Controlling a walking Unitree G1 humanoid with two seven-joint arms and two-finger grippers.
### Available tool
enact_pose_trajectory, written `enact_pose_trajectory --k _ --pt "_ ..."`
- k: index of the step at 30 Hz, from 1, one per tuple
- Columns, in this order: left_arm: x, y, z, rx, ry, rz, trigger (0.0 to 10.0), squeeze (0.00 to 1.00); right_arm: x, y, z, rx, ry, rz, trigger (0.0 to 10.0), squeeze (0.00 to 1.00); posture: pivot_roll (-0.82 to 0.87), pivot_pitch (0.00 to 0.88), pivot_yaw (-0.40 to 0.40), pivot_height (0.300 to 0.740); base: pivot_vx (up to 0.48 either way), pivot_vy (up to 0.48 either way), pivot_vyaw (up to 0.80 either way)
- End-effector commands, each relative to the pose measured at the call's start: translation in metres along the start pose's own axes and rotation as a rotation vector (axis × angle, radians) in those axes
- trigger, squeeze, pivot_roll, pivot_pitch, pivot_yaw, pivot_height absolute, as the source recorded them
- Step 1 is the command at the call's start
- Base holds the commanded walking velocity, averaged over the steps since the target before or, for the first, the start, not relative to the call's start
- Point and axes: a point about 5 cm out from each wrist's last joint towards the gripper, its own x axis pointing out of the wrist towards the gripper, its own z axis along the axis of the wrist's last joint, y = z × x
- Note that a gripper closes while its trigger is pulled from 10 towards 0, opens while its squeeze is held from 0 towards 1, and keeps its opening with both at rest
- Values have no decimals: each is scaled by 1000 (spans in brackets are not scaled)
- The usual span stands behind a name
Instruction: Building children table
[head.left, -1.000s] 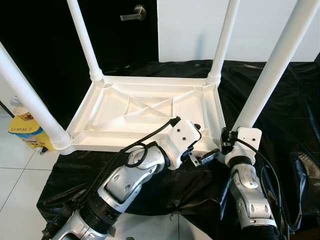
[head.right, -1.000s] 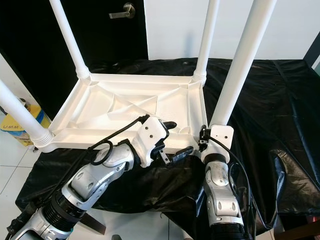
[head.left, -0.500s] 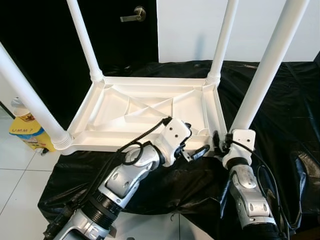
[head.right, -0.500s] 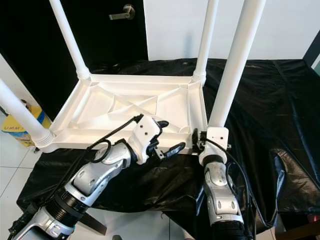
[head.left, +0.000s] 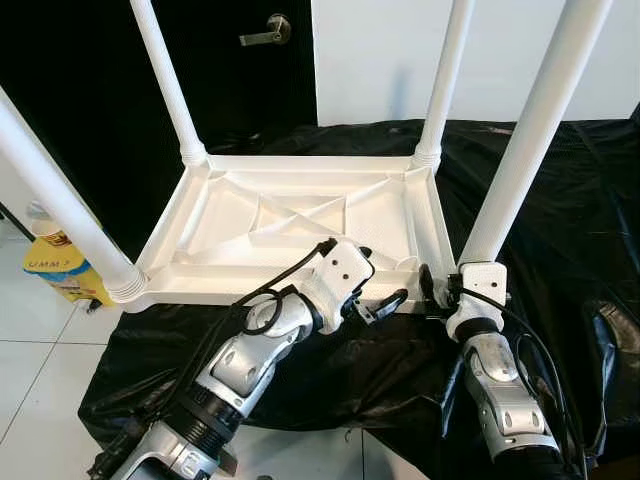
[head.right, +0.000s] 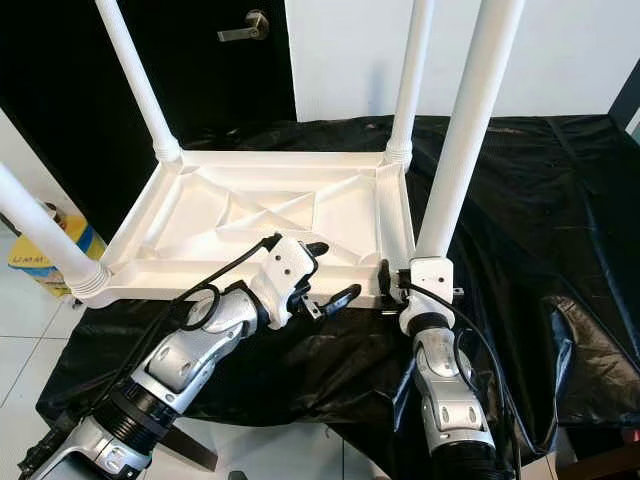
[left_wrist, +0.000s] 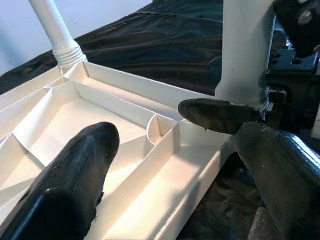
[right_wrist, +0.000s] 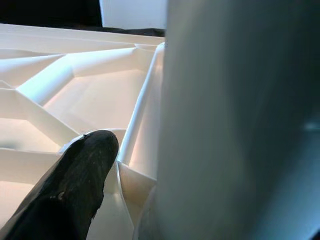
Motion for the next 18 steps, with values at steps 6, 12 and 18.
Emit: enact_pose_trajectory --k 6,12,18 --pt "-3 5 -11 22 16 54 10000 0 2 -1 4 -21 -50 88 10000 0 -104 0 35 740 0 0 0" --pt "6 13 -7 -38 14 72 10000 0 7 0 14 -23 -120 156 10000 0 -103 0 8 740 0 0 0" --pt "4 13 -11 -140 29 76 10000 0 0 0 14 -10 -137 177 10000 0 -119 0 29 740 0 0 0"
